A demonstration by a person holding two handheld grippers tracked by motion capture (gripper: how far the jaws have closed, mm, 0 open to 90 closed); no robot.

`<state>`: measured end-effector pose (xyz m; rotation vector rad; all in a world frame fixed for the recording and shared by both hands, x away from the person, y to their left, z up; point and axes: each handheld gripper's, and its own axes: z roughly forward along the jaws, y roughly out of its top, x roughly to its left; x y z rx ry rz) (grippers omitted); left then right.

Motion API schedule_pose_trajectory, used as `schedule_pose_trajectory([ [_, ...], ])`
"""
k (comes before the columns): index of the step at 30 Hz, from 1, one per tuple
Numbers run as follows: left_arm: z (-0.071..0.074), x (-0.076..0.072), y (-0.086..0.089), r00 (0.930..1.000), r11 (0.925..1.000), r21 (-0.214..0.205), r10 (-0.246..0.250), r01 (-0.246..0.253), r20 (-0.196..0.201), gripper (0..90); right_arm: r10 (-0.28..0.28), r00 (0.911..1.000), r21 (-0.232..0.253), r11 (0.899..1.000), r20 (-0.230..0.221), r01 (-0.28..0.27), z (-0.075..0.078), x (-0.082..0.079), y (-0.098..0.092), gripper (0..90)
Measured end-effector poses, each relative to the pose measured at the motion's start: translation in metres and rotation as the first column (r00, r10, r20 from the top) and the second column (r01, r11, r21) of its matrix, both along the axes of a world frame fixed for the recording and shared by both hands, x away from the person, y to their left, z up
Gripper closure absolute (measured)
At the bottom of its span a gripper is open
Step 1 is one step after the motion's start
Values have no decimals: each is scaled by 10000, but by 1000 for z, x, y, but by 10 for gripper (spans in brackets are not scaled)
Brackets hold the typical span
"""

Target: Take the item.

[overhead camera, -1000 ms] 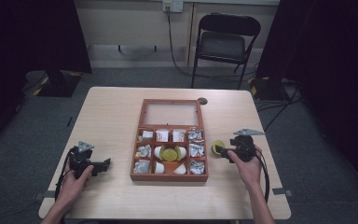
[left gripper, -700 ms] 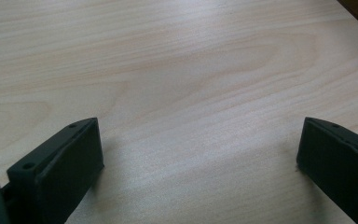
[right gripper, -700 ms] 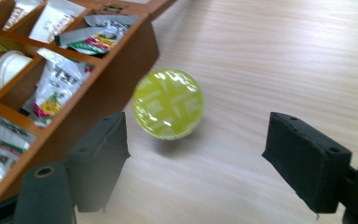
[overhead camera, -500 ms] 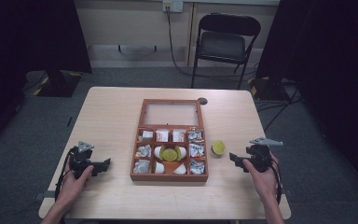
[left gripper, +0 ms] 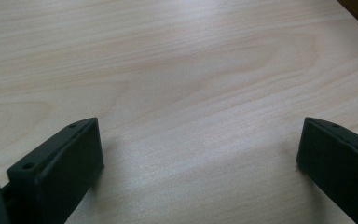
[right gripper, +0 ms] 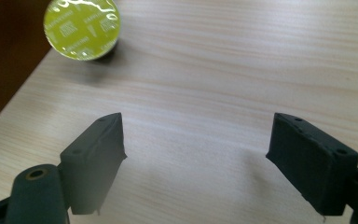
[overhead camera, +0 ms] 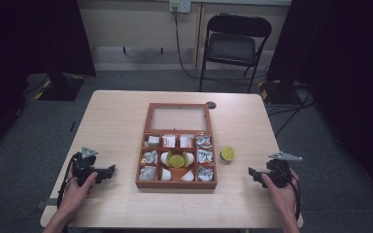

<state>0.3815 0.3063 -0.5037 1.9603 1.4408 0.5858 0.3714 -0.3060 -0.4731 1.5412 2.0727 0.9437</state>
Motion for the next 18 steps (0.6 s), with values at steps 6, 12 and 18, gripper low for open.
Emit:
schedule_pose_trajectory([
  [6, 0, 0, 0, 10000, 10000, 0, 3, -3, -1, 0, -133, 9997, -543, 9984, -204, 122, -9, -3, 0, 174],
  [12, 0, 0, 0, 10000, 10000, 4, 8, -8, -3, 0, -277, 9989, -1068, 9940, -368, 237, -17, -2, 2, 157],
  [18, -1, 2, -2, 10000, 10000, -30, 65, -65, 73, 0, -624, 9979, -959, 9934, 170, 637, -22, -7, 4, 135],
])
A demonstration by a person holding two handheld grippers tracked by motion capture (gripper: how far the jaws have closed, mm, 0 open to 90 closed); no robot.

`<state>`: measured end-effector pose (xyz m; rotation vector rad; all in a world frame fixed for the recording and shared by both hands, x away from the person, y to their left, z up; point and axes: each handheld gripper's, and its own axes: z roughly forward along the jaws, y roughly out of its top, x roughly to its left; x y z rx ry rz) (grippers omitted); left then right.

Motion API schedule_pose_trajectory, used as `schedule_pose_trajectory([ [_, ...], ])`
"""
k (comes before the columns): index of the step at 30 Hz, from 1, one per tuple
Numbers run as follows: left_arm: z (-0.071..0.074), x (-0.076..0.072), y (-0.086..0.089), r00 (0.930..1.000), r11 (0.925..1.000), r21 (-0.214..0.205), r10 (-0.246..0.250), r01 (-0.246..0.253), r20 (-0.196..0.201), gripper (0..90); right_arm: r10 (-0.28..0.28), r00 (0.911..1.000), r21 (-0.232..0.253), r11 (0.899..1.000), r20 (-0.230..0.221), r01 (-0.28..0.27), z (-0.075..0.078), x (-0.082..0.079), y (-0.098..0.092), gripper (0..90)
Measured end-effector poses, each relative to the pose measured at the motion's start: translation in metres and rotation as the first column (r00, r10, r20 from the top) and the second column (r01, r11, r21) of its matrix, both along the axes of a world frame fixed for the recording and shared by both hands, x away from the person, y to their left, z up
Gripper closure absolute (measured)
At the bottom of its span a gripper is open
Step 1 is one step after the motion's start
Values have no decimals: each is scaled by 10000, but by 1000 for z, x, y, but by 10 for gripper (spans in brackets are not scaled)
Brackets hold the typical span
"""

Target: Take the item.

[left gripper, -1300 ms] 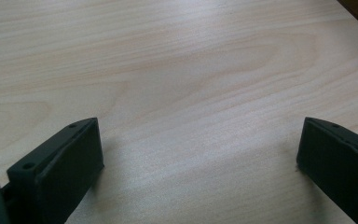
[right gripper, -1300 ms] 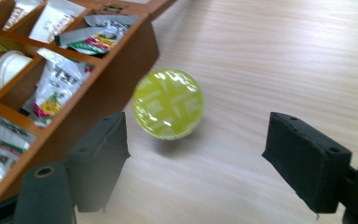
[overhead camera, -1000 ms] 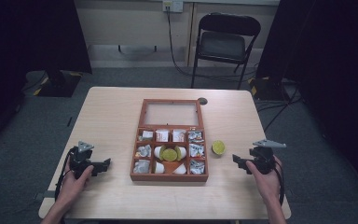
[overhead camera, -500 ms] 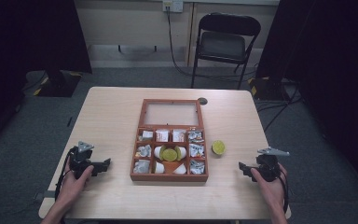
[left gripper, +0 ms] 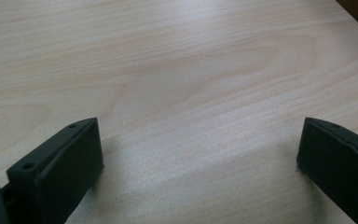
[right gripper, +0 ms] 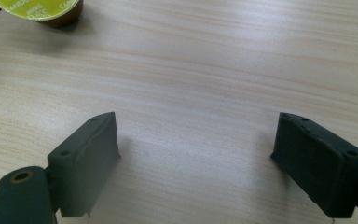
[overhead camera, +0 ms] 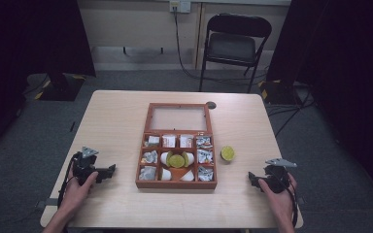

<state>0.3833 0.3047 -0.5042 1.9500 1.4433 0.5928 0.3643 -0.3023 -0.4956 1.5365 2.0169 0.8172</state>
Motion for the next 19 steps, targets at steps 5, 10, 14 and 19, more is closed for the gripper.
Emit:
schedule_pose_trajectory([
  [5, 0, 0, 0, 10000, 10000, -16, -9, 9, -6, 0, -106, 9993, 88, 9999, 358, 103, -4, -2, 0, 111],
  [10, 0, 1, 0, 10000, 10000, -17, -10, 10, 2, 0, -183, 9991, 94, 9998, 374, 179, -4, -3, 0, 111],
  [14, 0, 0, 0, 10000, 10000, 0, -66, 66, -8, 0, -278, 9990, 96, 9996, 363, 274, -4, -2, 0, 111],
  [19, 0, -1, 0, 10000, 10000, -15, -67, 67, -2, 0, -449, 9983, 99, 9990, 364, 446, -4, -2, 0, 111],
])
